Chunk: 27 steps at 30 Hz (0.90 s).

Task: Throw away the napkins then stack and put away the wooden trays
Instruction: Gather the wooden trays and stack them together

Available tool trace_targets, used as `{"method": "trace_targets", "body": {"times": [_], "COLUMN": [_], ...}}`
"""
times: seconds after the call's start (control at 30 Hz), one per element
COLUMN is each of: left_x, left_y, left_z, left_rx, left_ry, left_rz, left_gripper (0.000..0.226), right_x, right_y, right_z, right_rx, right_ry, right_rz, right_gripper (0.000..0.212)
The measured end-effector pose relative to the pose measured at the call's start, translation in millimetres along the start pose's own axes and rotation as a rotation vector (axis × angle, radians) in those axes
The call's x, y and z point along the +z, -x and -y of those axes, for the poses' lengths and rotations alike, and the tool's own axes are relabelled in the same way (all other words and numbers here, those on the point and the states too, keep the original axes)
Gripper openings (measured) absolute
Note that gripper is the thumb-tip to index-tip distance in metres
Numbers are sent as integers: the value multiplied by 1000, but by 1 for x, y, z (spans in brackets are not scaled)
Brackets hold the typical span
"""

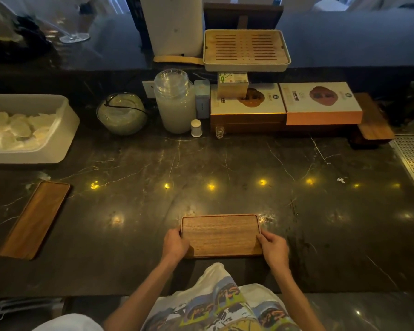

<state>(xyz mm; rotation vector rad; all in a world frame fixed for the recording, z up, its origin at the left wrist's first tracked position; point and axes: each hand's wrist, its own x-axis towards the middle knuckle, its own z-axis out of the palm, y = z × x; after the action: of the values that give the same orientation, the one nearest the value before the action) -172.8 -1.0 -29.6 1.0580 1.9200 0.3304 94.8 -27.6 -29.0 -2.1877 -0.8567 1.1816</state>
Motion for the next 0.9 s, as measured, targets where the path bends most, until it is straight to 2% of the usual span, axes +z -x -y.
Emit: {"method": "trace_targets", "body": {"times": [0.37, 0.47, 0.53, 0.63, 0.77, 0.9], "left_x": [-4, -13, -28, -64, -130, -198], "left_y": [2, -2, -5, -16, -31, -31], "left_z": [-4, -3, 3, 16, 44, 79], "left_rx": [-42, -41, -57, -91, -149, -171], "left_ry": [58, 55, 64, 120, 159, 234], "left_rz": [59, 53, -8, -138, -296, -486], "left_gripper": [22, 27, 32, 43, 43, 42], "right_x": [-1, -2, -1, 16, 71, 162], "right_y": [-2, 1, 4, 5, 8, 29], "right_z": [-1, 7, 21, 57, 129, 212], "right_rx": [25, -15, -102, -305, -547, -813], "right_ry": [52, 176, 276, 349, 444, 503], "right_rz": [45, -49, -121, -87, 139, 364], "right_gripper": [40, 48, 50, 46, 42, 38]}}
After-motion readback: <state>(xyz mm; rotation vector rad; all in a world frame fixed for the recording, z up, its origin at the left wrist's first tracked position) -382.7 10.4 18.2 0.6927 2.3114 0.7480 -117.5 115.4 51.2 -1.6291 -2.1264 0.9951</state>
